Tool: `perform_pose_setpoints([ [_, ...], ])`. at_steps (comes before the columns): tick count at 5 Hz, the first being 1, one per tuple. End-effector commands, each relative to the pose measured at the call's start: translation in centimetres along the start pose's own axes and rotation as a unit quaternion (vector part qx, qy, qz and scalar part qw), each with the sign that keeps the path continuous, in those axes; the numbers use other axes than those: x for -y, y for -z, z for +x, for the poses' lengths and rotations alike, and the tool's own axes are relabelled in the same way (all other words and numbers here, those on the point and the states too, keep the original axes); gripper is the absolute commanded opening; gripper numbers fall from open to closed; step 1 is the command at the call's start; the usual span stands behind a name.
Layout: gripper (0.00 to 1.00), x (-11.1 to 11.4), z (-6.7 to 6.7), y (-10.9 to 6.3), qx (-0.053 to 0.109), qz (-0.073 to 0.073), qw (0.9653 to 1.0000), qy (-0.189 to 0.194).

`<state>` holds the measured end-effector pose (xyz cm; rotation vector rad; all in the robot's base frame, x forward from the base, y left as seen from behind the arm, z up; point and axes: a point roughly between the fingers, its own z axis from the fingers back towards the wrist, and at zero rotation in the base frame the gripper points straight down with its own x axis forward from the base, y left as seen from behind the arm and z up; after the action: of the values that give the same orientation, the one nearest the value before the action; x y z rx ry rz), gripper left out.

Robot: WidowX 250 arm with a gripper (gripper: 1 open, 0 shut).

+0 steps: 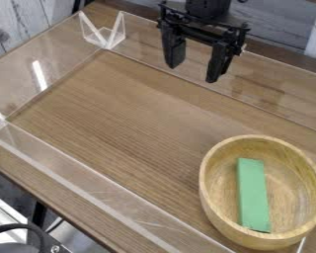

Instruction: Remove the green block from inside the brown bowl and put it on the table

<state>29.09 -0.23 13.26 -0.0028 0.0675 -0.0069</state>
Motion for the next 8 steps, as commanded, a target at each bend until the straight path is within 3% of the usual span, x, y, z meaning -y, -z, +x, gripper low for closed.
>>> perform_pose_setpoints([
  [1,1.0,0.3,-0.3,0.9,-0.013,-0.001,0.9999,0.0],
  [2,1.0,2.3,-2.0,1.8,-0.025,-0.011,0.9996,0.005],
  [4,1.0,7.3,-4.6,2.9,-0.022,-0.023,0.9983,0.048],
  [6,1.0,10.4,-5.5,4.0,-0.013,-0.031,0.9979,0.056],
  [8,1.0,11.3,-5.5,4.3,0.02,-0.047,0.9984,0.024],
])
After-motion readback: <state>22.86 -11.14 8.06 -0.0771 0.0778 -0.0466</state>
